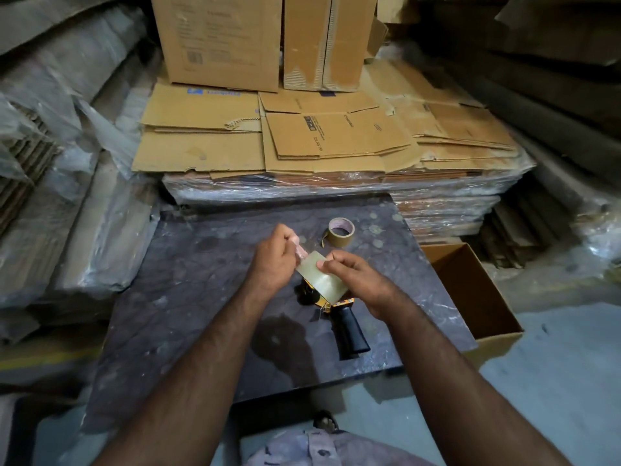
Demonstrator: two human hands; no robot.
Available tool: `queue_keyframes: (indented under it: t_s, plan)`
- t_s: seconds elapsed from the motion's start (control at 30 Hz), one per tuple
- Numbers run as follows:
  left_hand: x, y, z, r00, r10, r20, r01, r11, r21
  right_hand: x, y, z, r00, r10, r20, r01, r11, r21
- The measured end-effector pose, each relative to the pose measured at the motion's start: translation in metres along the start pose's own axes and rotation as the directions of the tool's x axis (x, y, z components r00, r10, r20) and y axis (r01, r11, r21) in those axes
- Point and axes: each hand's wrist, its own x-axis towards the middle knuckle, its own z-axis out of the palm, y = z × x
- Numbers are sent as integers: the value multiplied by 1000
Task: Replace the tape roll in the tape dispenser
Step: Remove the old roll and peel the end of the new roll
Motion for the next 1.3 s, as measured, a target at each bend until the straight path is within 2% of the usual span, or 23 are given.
queue_keyframes:
  t_s: [0.1, 0.17, 0.33, 0.47, 0.57, 0.67, 0.8, 0.9, 1.07, 1.17, 1.3]
  plan:
    - [-3, 3, 6, 984, -174, 29, 176, 969, -173, -5, 4, -6, 1000, 16, 19, -15, 1000, -5]
    - [-3, 7, 10, 972, -227, 60, 235, 946, -225, -6, 5, -11, 999, 22, 30, -22, 1000, -23]
    - [3, 6, 26, 972, -228, 57, 234, 915, -328, -2, 6, -22, 1000, 25, -7, -25, 1000, 4]
    - [5, 16, 35, 965, -253, 72, 249, 788, -563, 6, 3, -33, 997, 22, -71, -16, 997, 81]
    - [6, 15, 43, 963, -259, 76, 249, 742, -623, 12, -3, -43, 995, 47, -88, -36, 992, 121]
    - [12, 17, 44, 975, -201, 93, 217, 783, -583, 19, -9, -50, 992, 74, -100, -59, 987, 146]
    - [19, 24, 48, 993, -96, 68, 116, 887, -447, 26, -15, -53, 993, 93, -77, -80, 985, 155]
    - [24, 26, 53, 996, -64, 54, 80, 918, -388, 33, -16, -52, 993, 100, -59, -91, 985, 150]
    - [30, 23, 55, 996, -57, 68, 74, 955, -287, 46, -5, -52, 997, 44, -65, -39, 996, 80]
    - [31, 21, 56, 992, -78, 102, 99, 972, -214, 51, -3, -53, 996, 65, -67, -64, 998, 23]
    - [33, 23, 59, 991, -112, 77, 127, 964, -233, 58, 5, -55, 990, 66, -121, -58, 996, 72]
